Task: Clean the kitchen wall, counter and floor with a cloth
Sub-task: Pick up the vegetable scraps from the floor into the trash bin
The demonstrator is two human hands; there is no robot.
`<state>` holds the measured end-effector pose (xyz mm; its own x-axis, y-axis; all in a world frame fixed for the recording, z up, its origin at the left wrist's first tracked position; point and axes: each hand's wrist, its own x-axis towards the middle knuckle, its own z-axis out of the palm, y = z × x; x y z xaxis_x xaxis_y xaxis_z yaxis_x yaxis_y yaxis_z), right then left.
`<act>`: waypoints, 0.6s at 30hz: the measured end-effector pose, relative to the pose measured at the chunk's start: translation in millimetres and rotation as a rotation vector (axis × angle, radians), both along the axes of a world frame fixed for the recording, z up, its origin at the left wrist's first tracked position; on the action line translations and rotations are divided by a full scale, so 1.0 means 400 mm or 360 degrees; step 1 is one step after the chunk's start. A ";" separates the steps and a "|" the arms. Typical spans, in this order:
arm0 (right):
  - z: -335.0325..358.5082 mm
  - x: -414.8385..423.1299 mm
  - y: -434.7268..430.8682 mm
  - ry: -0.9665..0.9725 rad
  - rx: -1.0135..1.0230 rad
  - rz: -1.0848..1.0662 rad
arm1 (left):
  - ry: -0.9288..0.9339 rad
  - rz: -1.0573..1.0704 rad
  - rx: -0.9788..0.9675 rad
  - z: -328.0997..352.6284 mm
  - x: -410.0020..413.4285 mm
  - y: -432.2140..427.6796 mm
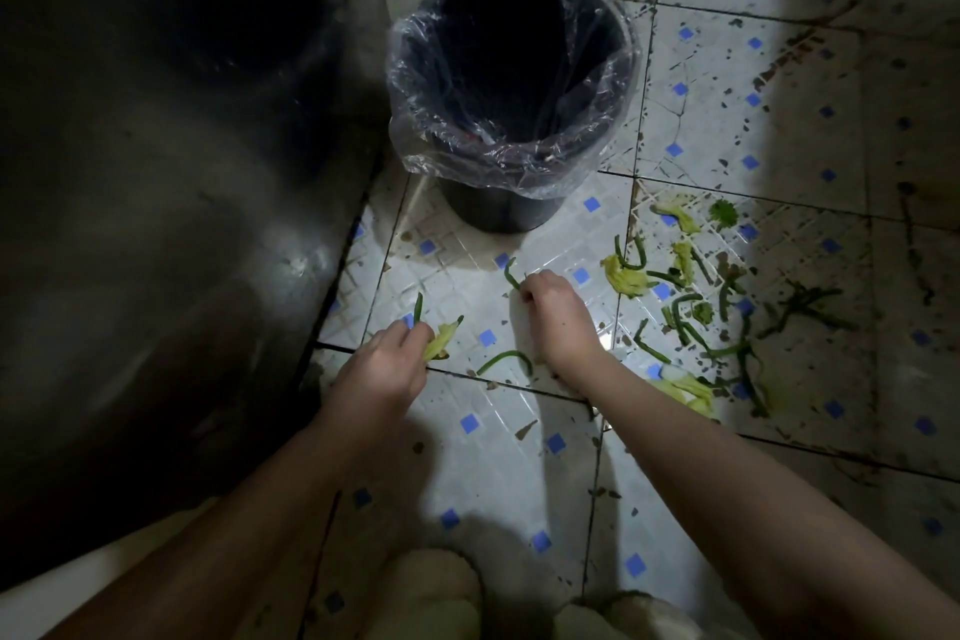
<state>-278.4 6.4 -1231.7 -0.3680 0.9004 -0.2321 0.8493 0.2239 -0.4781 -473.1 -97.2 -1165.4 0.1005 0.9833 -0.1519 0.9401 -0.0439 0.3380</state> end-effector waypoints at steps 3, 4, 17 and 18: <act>0.009 -0.002 -0.002 0.0081 -0.0018 0.0006 | 0.0059 -0.0016 -0.0034 -0.001 0.003 -0.002; 0.012 -0.004 -0.008 0.0109 -0.0017 0.0004 | 0.0053 -0.0022 -0.0042 -0.001 0.003 -0.001; -0.010 0.014 -0.164 0.0035 -0.0052 0.0349 | 0.0031 -0.0059 -0.0077 -0.010 0.009 -0.002; -0.013 0.014 -0.161 0.0001 -0.0050 0.0367 | 0.0016 -0.0058 -0.0068 -0.010 0.011 -0.002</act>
